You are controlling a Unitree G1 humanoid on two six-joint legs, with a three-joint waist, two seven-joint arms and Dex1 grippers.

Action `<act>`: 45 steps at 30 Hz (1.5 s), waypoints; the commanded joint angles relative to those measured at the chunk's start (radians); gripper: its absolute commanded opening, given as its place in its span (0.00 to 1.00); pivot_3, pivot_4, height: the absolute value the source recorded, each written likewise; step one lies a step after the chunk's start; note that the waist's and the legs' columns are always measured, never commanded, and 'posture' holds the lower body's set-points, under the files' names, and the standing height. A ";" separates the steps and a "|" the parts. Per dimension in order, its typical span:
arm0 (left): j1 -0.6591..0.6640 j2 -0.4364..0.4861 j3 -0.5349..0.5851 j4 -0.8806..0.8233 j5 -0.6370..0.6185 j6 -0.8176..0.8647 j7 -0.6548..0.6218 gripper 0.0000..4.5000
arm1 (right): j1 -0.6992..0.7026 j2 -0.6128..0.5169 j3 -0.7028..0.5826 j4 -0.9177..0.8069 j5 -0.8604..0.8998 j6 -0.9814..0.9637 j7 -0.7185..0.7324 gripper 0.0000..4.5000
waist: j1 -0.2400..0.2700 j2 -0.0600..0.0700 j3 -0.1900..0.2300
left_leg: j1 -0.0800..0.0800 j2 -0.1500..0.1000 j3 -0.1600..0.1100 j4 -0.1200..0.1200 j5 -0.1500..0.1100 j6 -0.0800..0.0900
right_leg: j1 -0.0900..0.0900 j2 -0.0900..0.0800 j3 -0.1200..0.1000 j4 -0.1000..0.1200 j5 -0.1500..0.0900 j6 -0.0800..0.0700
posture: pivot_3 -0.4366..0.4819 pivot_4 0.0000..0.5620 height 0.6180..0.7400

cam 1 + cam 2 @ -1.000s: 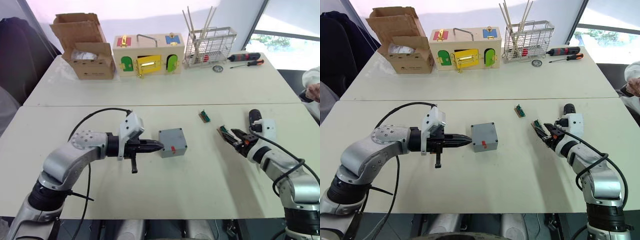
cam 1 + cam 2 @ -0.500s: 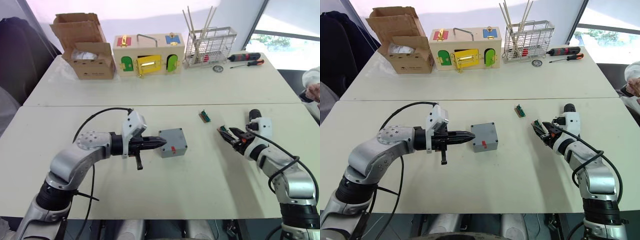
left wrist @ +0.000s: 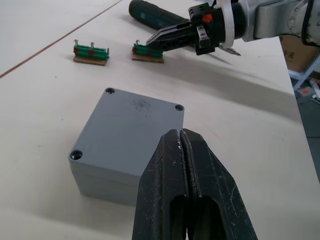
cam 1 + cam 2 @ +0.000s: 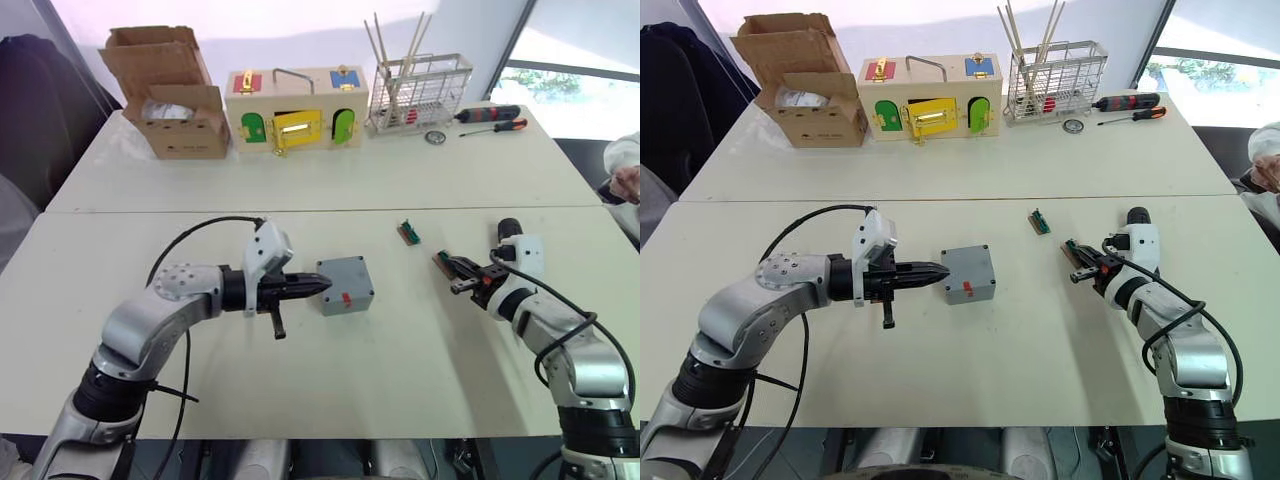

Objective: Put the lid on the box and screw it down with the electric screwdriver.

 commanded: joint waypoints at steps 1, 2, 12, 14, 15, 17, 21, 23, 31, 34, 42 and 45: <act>-0.002 0.009 0.026 -0.001 -0.004 -0.022 -0.006 0.00 | -0.026 0.007 -0.082 -0.088 0.063 0.016 -0.018 0.01 | 0.001 0.000 0.000 | 0.000 0.000 0.000 0.000 0.000 0.000 | 0.000 0.000 0.000 0.000 0.000 0.000 | 0.48 0.27 0.92; -0.002 0.009 0.029 0.002 -0.007 -0.021 -0.008 0.00 | -0.028 0.002 -0.087 -0.098 0.070 0.022 -0.016 0.01 | 0.001 0.000 0.000 | 0.000 0.000 0.000 0.000 0.000 0.000 | 0.000 0.000 0.000 0.000 0.000 0.000 | 0.48 0.27 0.92; -0.011 0.032 0.072 0.037 -0.008 -0.020 -0.012 0.00 | -0.163 -0.056 0.015 -0.278 0.215 0.125 0.102 0.01 | -0.013 0.003 0.002 | 0.000 0.001 0.000 0.000 0.000 0.000 | -0.001 0.001 0.000 0.000 0.000 0.000 | 0.48 0.27 0.92; 0.006 0.052 0.070 0.032 0.004 -0.023 -0.016 0.00 | -0.191 -0.042 0.095 -0.275 0.193 0.102 0.127 0.01 | -0.019 0.002 0.002 | 0.000 0.001 -0.001 0.000 0.000 0.000 | 0.000 0.001 -0.001 0.000 0.000 0.000 | 0.48 0.27 0.92; 0.015 0.061 0.071 0.024 0.006 -0.021 -0.017 0.00 | -0.198 -0.033 0.124 -0.270 0.182 0.086 0.134 0.01 | -0.019 0.001 0.002 | 0.000 0.001 -0.001 0.000 0.000 0.000 | 0.000 0.001 -0.001 0.000 0.000 0.000 | 0.48 0.27 0.92; 0.041 0.084 0.085 -0.003 0.001 -0.014 -0.011 0.00 | -0.190 -0.027 0.166 -0.270 0.170 0.069 0.148 0.01 | -0.020 0.001 0.003 | 0.000 0.000 -0.001 0.000 0.000 0.000 | 0.000 0.000 -0.001 0.000 0.000 0.000 | 0.48 0.27 0.92; 0.085 0.105 0.115 -0.046 -0.019 -0.002 0.016 0.00 | -0.155 -0.026 0.215 -0.291 0.184 0.066 0.183 0.01 | -0.018 0.000 0.003 | -0.001 0.000 0.000 0.000 0.000 0.000 | 0.000 -0.001 0.000 -0.001 0.000 0.000 | 0.48 0.27 0.92; 0.106 0.109 0.127 -0.068 -0.034 0.009 0.022 0.00 | -0.150 -0.023 0.226 -0.286 0.179 0.060 0.187 0.01 | -0.020 0.000 0.003 | -0.001 0.000 -0.001 0.000 0.000 0.000 | -0.001 -0.001 0.000 0.000 0.000 0.000 | 0.48 0.27 0.92; 0.118 0.105 0.132 -0.080 -0.049 0.025 0.052 0.00 | -0.165 -0.008 0.271 -0.223 0.144 0.024 0.205 0.01 | -0.020 0.000 0.004 | -0.001 0.000 -0.001 0.000 0.000 0.000 | -0.001 0.000 0.000 0.000 0.000 0.000 | 0.48 0.27 0.92; 0.124 0.119 0.123 -0.082 -0.044 0.020 0.041 0.00 | -0.182 0.003 0.287 -0.195 0.128 0.011 0.211 0.01 | -0.020 0.000 0.004 | -0.001 0.000 -0.001 0.000 0.000 0.000 | -0.001 0.000 0.000 0.000 0.000 0.000 | 0.48 0.27 0.92; 0.118 0.115 0.112 -0.085 -0.038 0.017 0.056 0.00 | -0.220 0.026 0.320 -0.119 0.075 -0.043 0.231 0.01 | -0.020 0.000 0.004 | -0.001 0.000 0.000 0.000 0.000 0.000 | -0.001 0.000 0.000 0.000 0.000 0.000 | 0.48 0.27 0.92; 0.121 0.115 0.109 -0.091 -0.039 0.019 0.059 0.00 | -0.223 0.025 0.323 -0.106 0.065 -0.050 0.242 0.01 | -0.021 0.000 0.004 | -0.001 0.000 -0.001 0.000 0.000 0.000 | -0.001 0.000 0.000 0.000 0.000 0.000 | 0.48 0.27 0.92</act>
